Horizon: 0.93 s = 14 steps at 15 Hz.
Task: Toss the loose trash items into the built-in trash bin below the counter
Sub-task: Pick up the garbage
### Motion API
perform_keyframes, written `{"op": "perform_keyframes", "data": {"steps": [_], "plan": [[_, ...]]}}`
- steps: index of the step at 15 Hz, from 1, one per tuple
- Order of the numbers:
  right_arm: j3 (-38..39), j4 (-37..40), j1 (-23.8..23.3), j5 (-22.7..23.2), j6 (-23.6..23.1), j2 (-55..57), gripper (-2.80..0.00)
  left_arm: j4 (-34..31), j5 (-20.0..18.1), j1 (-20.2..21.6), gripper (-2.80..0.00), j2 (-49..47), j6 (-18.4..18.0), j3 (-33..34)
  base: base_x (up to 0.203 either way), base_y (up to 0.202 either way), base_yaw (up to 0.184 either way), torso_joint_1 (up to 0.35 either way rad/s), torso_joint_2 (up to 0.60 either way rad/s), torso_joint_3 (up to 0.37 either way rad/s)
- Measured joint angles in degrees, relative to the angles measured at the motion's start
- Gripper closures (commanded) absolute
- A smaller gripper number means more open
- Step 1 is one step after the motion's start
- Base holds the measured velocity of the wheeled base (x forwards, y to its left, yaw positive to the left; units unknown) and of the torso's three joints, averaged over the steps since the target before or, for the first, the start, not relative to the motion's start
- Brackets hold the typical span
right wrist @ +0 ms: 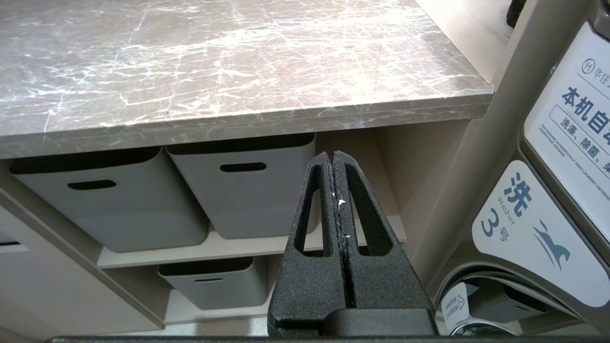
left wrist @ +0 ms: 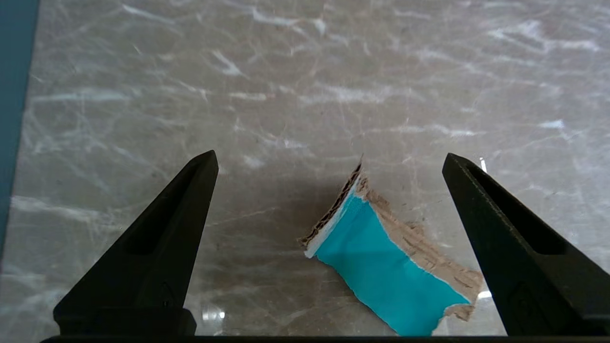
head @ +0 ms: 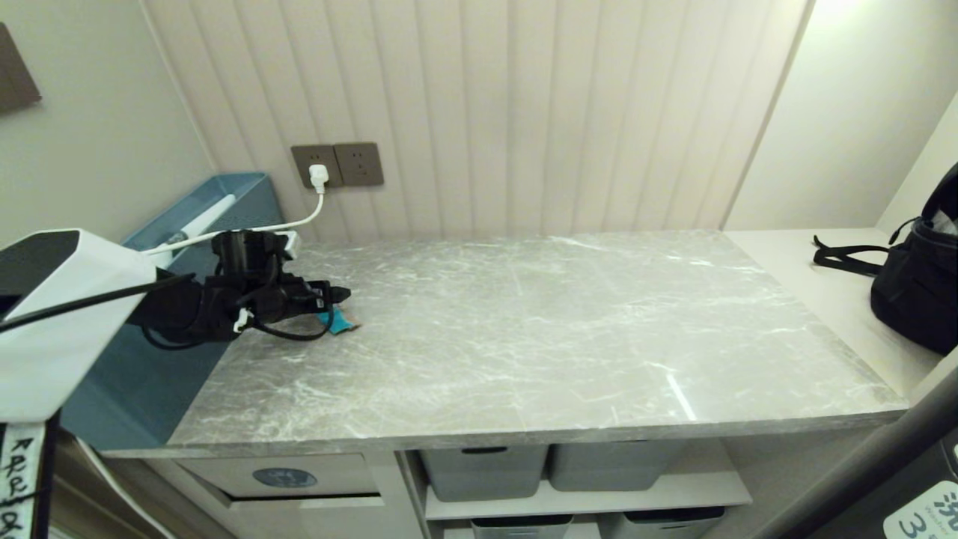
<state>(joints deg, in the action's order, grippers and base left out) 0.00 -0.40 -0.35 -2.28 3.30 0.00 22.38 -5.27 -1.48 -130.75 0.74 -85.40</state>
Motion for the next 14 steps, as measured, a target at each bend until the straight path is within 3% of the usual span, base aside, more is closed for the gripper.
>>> {"op": "perform_keyframes", "data": {"steps": [2, 3, 14], "plan": [[0.0, 0.0, 0.0, 0.0, 0.0, 0.0, 0.0, 0.3, 0.0, 0.0, -2.8, -0.5, 0.0, -0.1, 0.0, 0.0, 0.0, 0.0, 0.0, 0.0], [0.0, 0.0, 0.0, 0.0, 0.0, 0.0, 0.0, 0.3, 0.0, 0.0, 0.0, -0.7, 0.0, -0.2, 0.0, 0.0, 0.0, 0.0, 0.0, 0.0], [0.0, 0.0, 0.0, 0.0, 0.0, 0.0, 0.0, 0.4, -0.1, 0.3, 0.0, -1.3, 0.1, 0.7, 0.0, 0.0, 0.0, 0.0, 0.0, 0.0]]}}
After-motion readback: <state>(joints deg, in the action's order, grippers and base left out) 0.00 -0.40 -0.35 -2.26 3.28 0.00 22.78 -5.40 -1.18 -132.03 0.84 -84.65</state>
